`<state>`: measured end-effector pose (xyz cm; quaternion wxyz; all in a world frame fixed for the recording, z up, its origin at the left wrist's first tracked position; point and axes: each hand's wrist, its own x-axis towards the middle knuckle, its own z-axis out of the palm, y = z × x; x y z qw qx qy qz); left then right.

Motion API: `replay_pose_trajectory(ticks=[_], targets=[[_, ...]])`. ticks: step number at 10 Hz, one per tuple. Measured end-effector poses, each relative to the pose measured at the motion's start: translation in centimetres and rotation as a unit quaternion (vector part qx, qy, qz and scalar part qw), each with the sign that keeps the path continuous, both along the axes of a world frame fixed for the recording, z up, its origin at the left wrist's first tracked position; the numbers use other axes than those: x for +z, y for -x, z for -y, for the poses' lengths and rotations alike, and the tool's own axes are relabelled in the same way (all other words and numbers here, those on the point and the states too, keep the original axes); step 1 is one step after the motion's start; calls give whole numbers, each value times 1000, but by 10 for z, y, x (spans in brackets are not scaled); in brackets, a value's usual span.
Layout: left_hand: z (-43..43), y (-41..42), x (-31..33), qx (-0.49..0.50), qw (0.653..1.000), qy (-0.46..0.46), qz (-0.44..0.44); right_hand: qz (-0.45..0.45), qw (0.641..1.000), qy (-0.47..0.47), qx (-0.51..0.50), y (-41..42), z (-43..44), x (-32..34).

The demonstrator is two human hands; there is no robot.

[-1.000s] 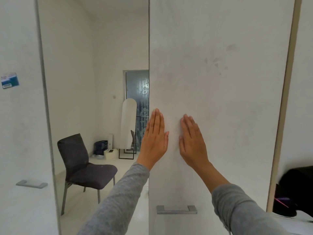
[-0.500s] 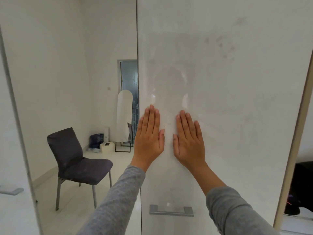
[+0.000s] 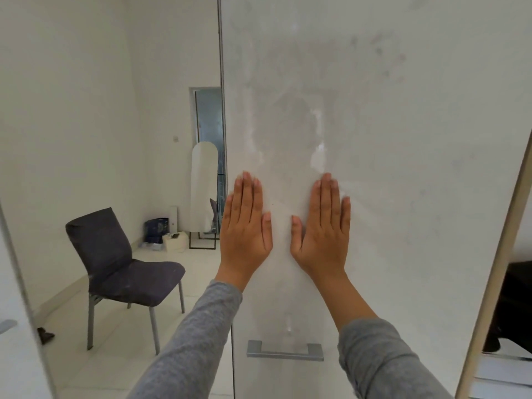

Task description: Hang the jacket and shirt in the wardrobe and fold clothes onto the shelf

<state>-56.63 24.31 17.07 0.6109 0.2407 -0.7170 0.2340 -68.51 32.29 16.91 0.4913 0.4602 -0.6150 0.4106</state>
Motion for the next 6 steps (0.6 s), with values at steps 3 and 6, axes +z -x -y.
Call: replay_pose_trajectory(ticks=[3, 6], targets=[[-18, -12, 6, 15, 995, -68, 73, 55, 997, -62, -7, -16, -16, 7], [-55, -50, 27, 10, 968, -159, 194, 160, 964, -209, 24, -44, -65, 27]])
